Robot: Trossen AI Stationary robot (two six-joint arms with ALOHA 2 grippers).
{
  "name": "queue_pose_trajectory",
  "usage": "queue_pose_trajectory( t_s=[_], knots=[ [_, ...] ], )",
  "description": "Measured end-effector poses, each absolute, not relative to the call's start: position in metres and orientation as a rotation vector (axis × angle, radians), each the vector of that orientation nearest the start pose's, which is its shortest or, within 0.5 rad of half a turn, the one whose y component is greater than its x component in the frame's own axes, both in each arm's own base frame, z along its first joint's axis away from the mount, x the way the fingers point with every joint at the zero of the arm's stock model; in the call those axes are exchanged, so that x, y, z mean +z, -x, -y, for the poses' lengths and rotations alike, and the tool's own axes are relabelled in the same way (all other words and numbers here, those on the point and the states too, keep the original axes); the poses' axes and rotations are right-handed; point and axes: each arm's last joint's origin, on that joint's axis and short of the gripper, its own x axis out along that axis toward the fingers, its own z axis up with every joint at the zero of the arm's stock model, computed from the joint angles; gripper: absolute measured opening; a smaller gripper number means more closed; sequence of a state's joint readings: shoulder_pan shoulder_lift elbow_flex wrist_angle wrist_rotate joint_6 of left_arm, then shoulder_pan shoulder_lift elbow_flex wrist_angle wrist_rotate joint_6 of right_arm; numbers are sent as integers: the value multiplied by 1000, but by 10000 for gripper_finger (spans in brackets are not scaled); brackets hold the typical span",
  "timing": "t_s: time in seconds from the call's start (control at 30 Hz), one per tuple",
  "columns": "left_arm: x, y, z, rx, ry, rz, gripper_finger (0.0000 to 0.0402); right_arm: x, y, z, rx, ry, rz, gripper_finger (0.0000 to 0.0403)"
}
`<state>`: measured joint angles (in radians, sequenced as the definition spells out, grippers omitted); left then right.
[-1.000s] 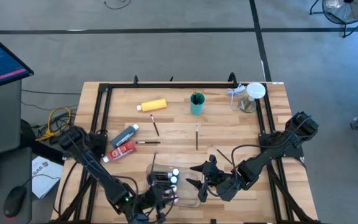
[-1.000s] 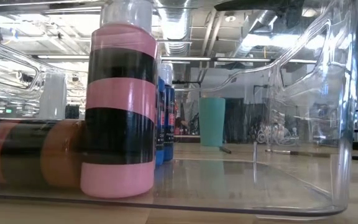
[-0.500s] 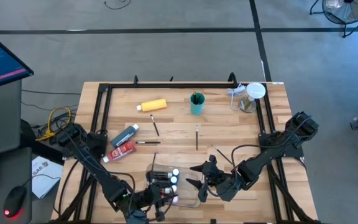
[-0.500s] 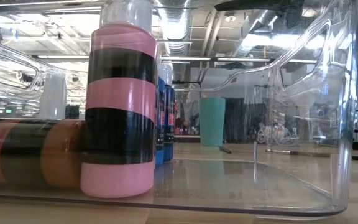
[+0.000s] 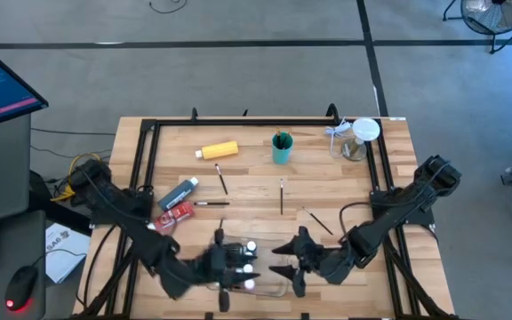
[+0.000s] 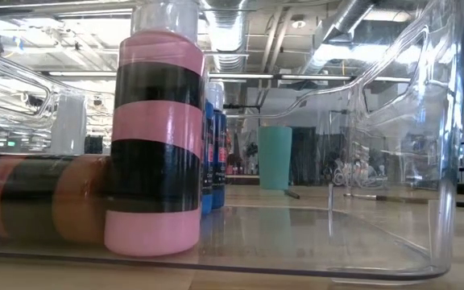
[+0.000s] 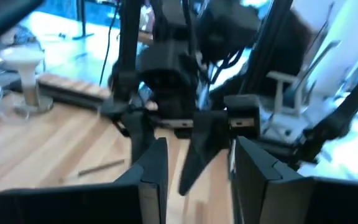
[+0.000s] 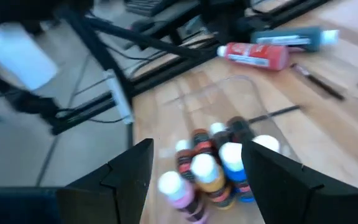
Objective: Pick & Place Paint Supplies
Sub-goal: Put the silver paint brush into the green cup
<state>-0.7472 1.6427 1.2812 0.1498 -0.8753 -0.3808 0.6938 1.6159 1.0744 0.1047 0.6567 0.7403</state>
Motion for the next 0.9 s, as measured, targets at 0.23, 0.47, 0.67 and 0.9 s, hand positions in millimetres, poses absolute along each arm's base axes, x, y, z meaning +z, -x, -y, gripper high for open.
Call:
queue_pose_trajectory(
  t_s=[0.23, 0.47, 0.67, 0.9],
  knots=[
    [374, -273, 195, 141, 312, -8, 92, 299, -264, -200, -26, -503, -243, 237],
    [403, -265, 159, 155, 431, 74, 92, 331, -248, -184, -1, -588, -158, 237],
    [414, -265, 136, 172, 453, 110, 92, 354, -241, -162, 23, -618, -98, 237],
    [424, -272, 99, 69, 486, 128, 92, 369, -249, -134, 46, -528, -56, 237]
  ],
)
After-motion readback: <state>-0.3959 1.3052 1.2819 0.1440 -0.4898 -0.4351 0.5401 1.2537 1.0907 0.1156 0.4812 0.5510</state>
